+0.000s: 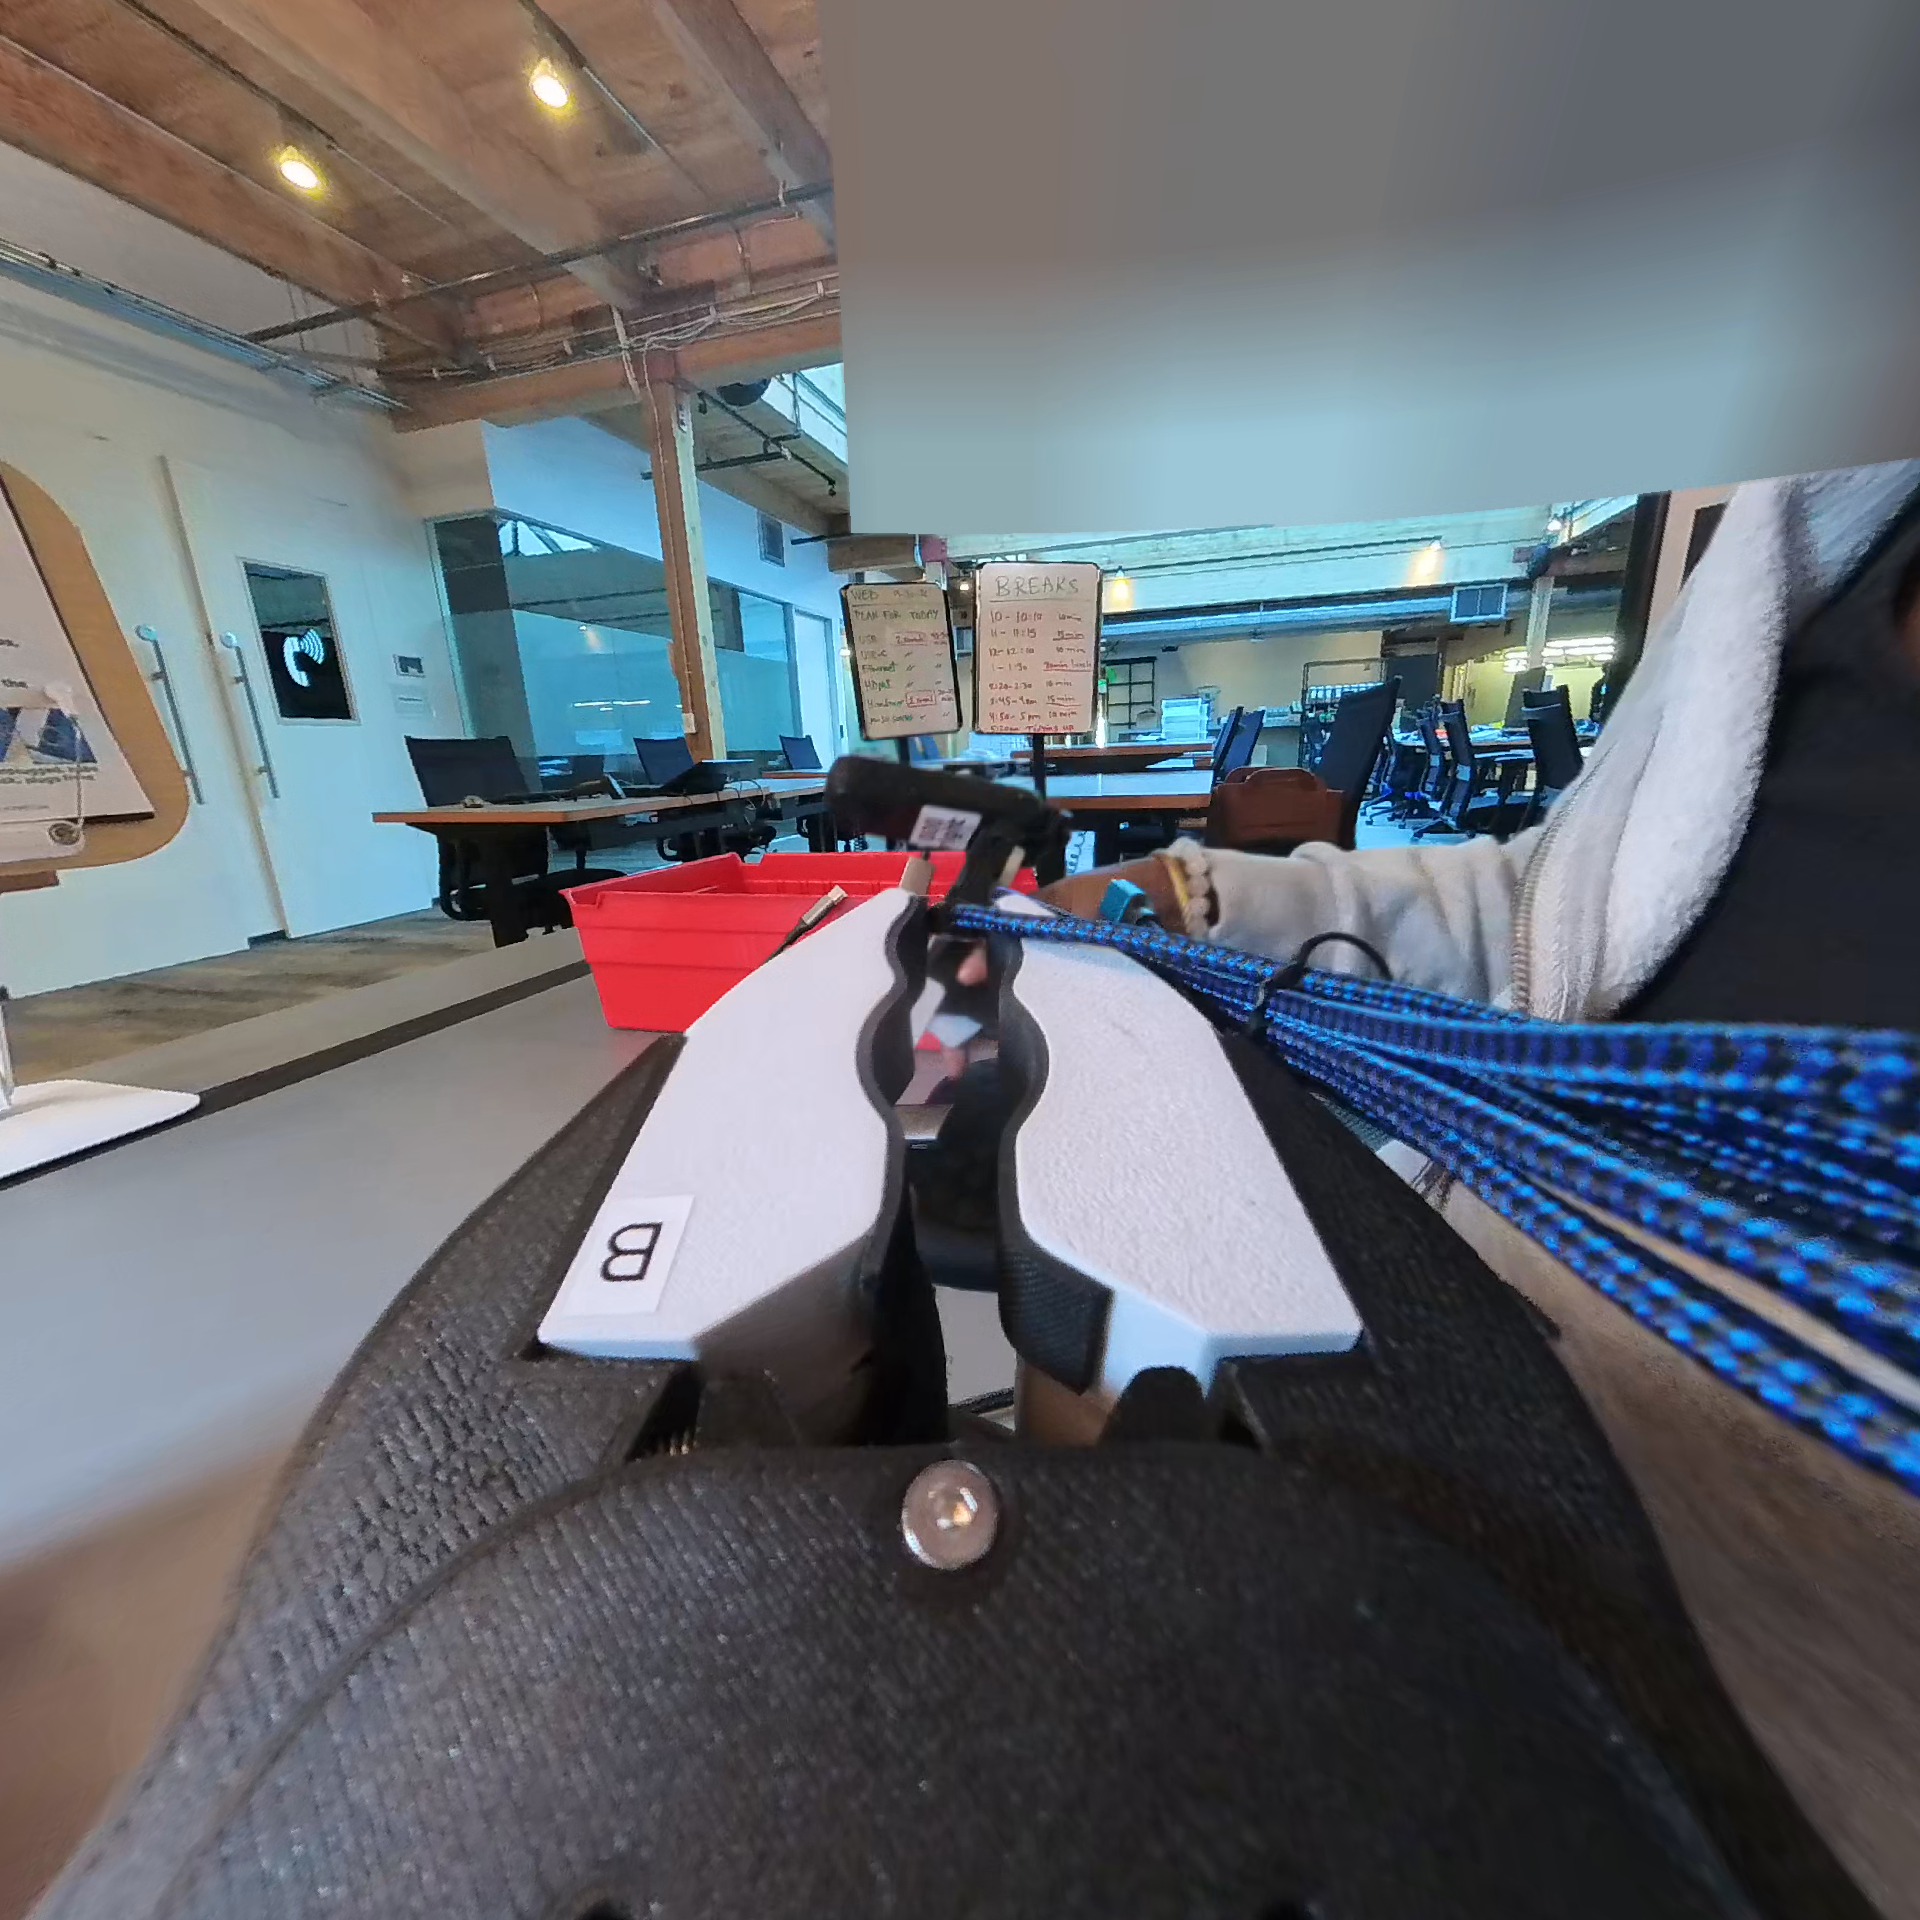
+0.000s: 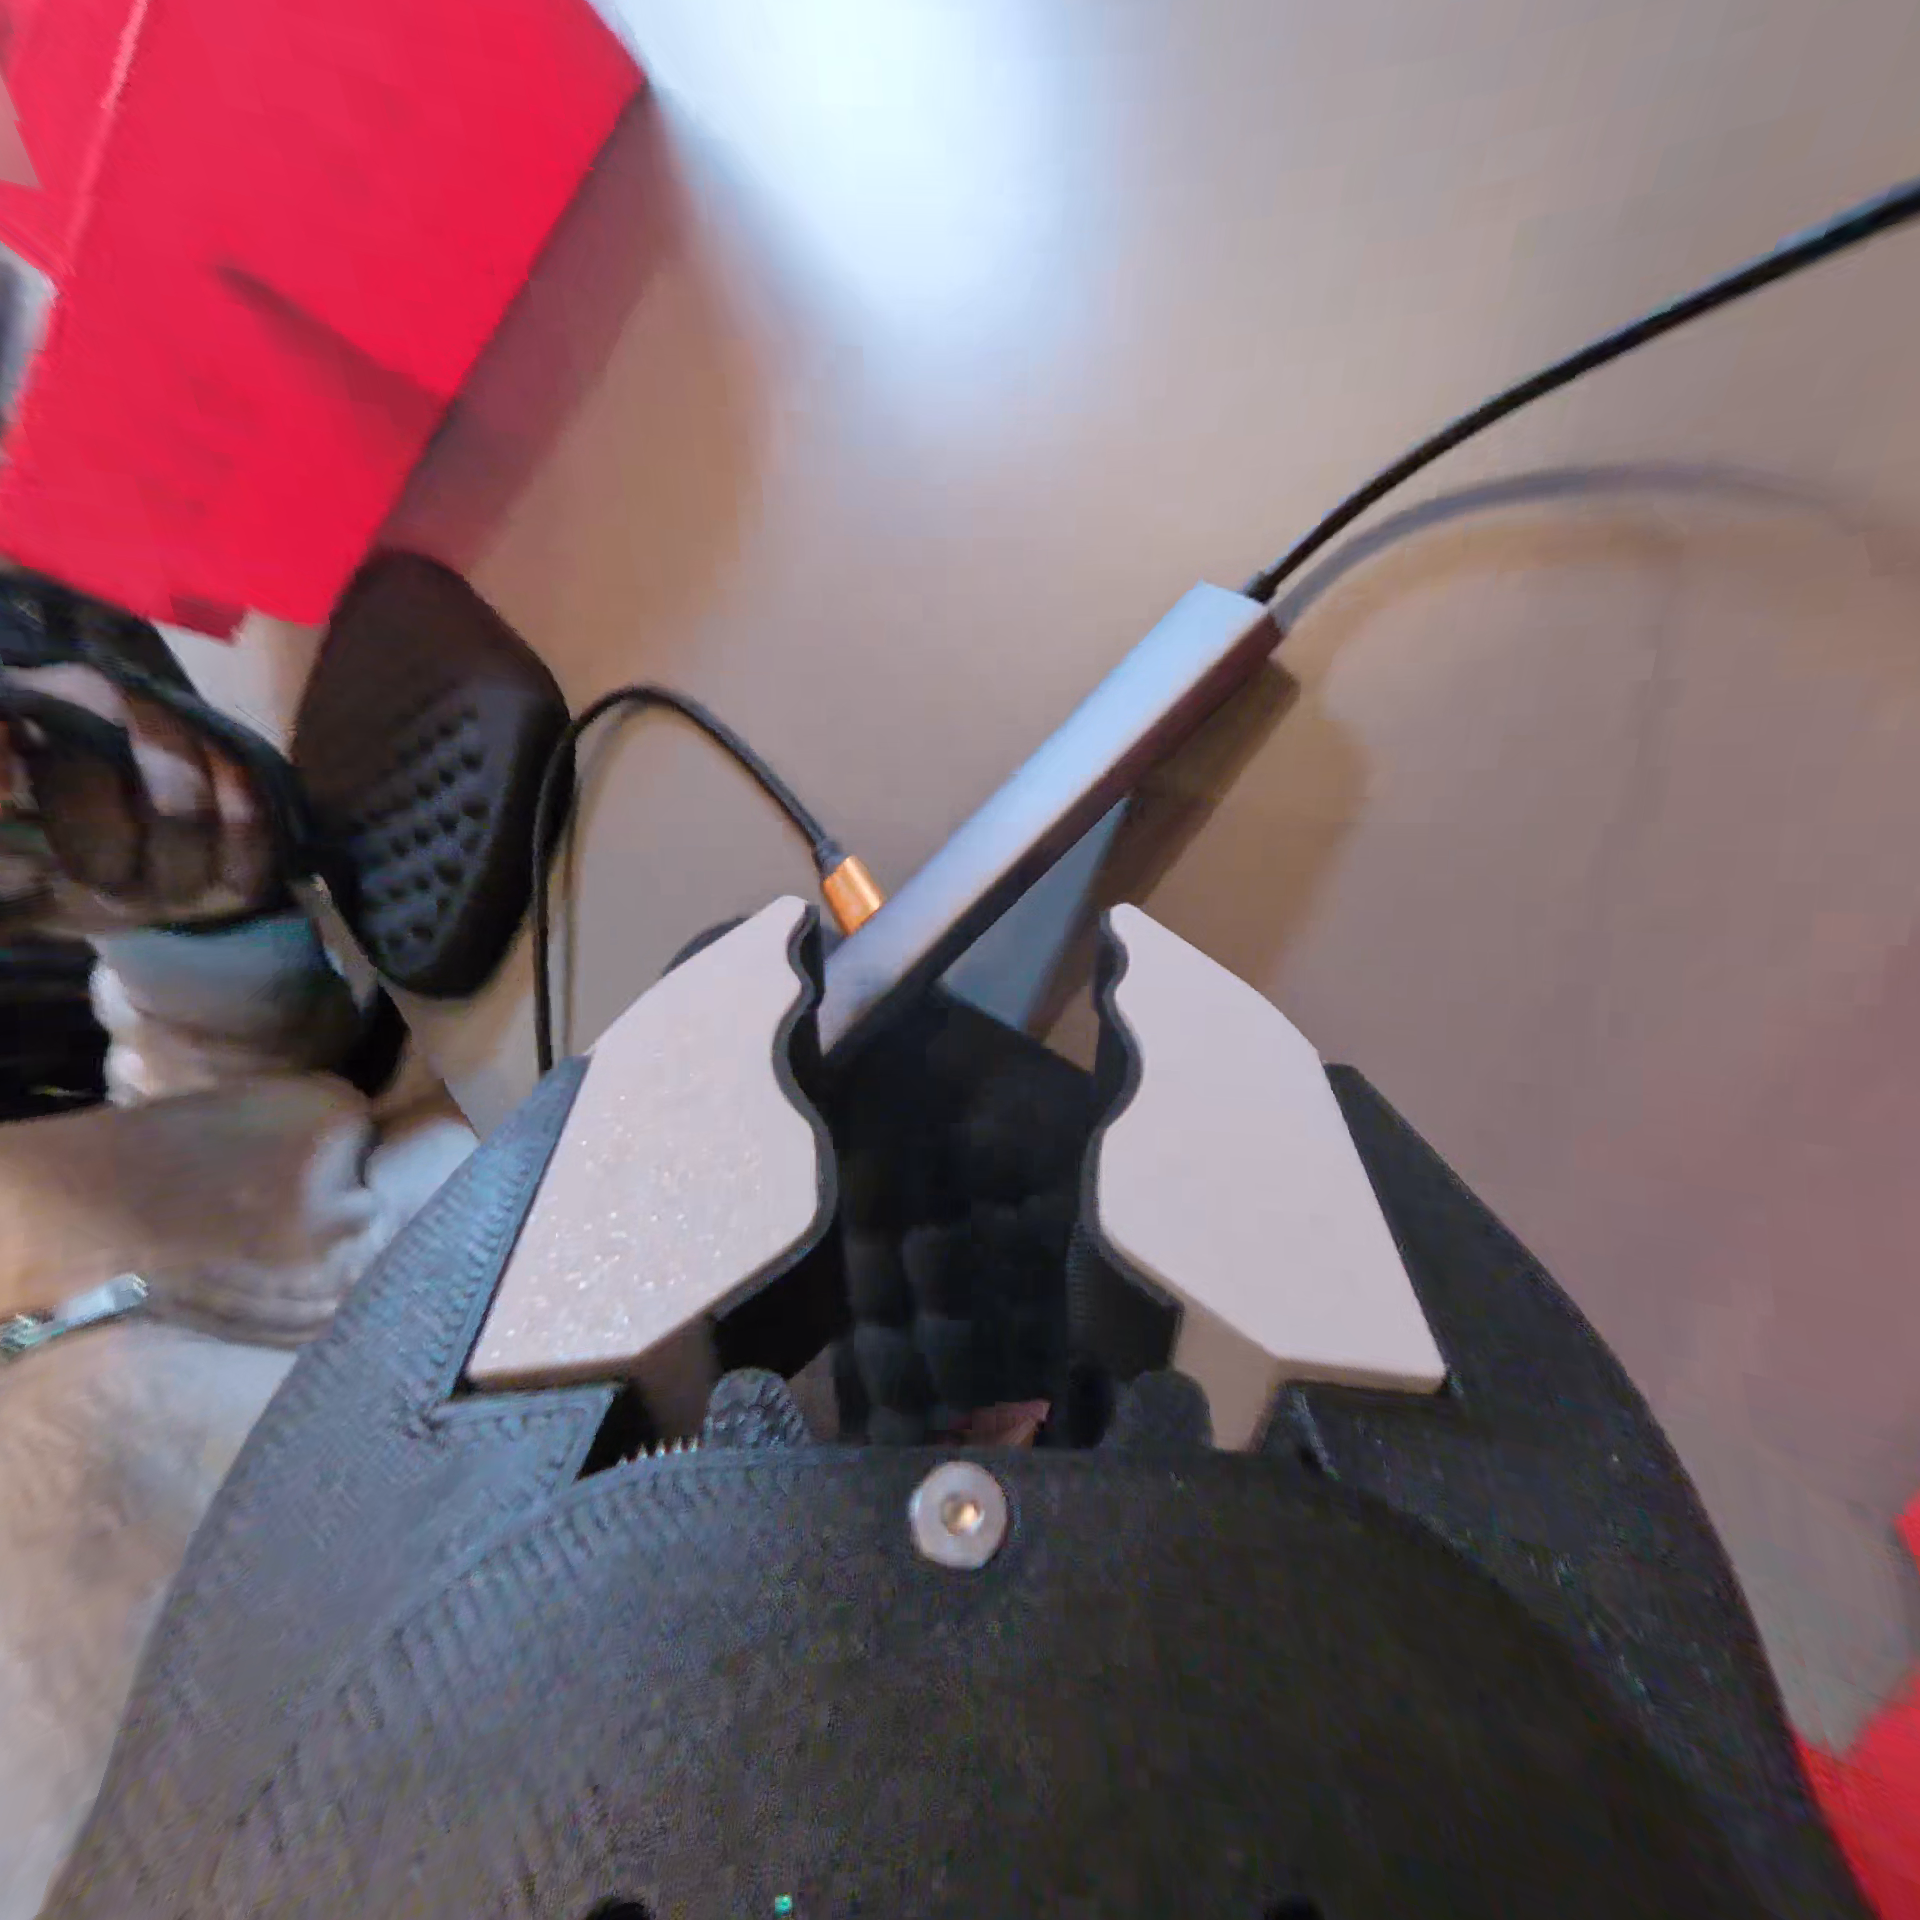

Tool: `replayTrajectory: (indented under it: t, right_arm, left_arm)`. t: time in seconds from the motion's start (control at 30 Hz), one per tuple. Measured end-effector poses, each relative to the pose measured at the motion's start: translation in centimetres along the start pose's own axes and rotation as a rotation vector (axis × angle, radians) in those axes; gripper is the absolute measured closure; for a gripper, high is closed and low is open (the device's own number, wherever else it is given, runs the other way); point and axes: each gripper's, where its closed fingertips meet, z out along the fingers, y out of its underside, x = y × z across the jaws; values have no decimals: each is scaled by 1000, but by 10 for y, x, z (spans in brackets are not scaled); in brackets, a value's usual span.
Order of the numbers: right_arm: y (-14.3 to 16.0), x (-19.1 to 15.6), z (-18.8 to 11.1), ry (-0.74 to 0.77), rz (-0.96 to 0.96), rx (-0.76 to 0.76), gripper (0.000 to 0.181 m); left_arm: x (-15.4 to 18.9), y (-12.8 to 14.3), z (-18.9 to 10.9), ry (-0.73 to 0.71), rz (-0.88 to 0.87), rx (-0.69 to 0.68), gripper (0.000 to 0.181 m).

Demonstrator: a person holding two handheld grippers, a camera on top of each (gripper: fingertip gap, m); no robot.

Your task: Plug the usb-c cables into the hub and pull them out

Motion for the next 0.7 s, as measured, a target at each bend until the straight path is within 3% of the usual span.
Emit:
replayTrajectory:
  t: [0.1,0.23,0.33,0.43,0.5,0.7]
  right_arm:
    - [-8,2,11,-76,126,4,149]
    - [-8,-3,27,-85,117,-63,158]
    - [-28,-14,29,-170,102,92,168]
    - [-53,-58,0,-443,-16,344,172]
    - [-57,-83,-21,-576,-75,435,172]
    - [-40,-138,-43,-847,-144,428,172]
  left_arm:
    - [2,-2,0,7,5,5,170]
    - [2,-2,1,11,4,10,171]
    - [1,0,1,3,9,10,170]
    - [-2,-5,-1,-13,2,36,171]
    - [-4,-10,-1,-23,-21,73,170]
    - [2,-25,6,-10,46,103,171]
